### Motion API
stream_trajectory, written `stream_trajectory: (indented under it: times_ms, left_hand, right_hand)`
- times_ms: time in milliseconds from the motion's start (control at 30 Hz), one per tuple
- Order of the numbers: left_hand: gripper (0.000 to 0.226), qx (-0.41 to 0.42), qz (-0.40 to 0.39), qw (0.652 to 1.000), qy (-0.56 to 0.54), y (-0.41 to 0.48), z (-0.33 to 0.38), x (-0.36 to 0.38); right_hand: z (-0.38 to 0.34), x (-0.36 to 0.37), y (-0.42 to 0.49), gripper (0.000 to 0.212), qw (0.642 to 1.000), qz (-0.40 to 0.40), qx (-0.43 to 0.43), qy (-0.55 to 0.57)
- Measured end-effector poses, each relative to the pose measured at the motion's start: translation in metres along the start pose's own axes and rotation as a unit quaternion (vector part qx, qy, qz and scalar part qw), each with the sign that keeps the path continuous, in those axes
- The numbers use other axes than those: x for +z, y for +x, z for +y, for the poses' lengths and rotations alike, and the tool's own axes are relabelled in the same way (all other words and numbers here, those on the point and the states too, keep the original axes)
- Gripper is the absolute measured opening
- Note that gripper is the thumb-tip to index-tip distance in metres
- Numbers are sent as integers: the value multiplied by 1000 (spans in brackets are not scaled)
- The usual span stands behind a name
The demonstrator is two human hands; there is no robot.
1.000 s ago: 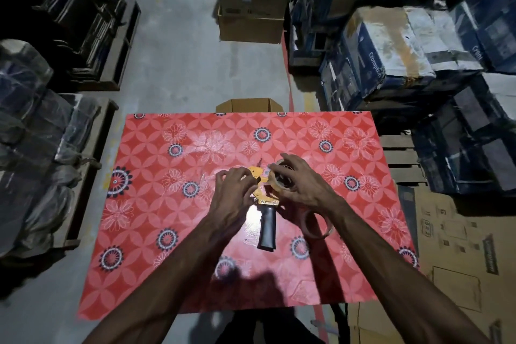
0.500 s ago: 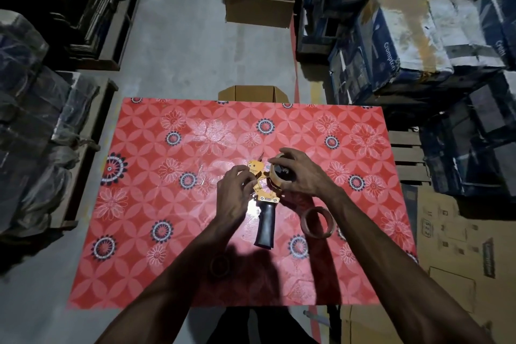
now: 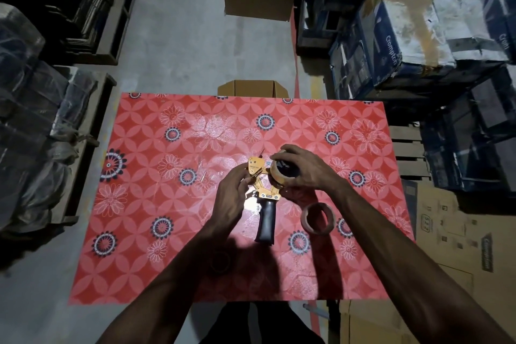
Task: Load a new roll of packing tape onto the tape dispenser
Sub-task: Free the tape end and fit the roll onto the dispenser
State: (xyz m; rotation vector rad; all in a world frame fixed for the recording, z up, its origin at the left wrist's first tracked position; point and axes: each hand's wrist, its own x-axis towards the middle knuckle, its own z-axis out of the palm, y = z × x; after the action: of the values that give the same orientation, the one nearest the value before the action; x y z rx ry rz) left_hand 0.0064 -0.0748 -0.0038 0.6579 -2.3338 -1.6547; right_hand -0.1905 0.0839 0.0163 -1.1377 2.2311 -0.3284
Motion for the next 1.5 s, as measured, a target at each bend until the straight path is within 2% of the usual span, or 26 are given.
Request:
stream_trajectory:
  times_ms: [67,200,400,467,567,800,900,1067,1233,1367,1500]
  left_hand:
    - [29,14,-4,1000,-7,-1,3,-4]
    - [20,23,-33,999,21,1,-10,-7]
    - [22,42,-65,997,23,-3,-5,-8]
    - [23,54,-66,996,18,-5,-6,-8]
    - [21,62,-68,996,6,-10,0,-8]
    - [19,57,-75,996,-4,-16,-4,-13]
    - [10,51,-81,995,9,-14,-12,-14]
    - [10,44,-92,995,2,-13,-18,-13]
    - [15,38,-77,994,74,-11,-28,-17]
    - [13,46,-88,990,100,-10,-32,-20]
    - [14,49,-81,990,102,-8,-32,-22]
  right_hand:
    - [2,1,1,78,1000,-4,-6,-9]
    - [-1,-1,4,79,1000,-6,-12,-19]
    - [-1,-4,5,81,999,-17,-21,-20]
    - [-1,-6,7,90,999,-25,-26,-29]
    - [1,-12,8,114,999,-46,7,-16]
    - [-4,-14,13,91,997,-48,30,-52]
    - [-6,-11,13,90,997,-41,25,-53]
    - [-13,-11,10,98,998,-35,49,-24]
    - [-18,-7,4,90,998,-3,49,-37]
    - [-23,-3,2,90,997,21,56,-54]
    - [-27,4,-2,80,995,39,34,-83]
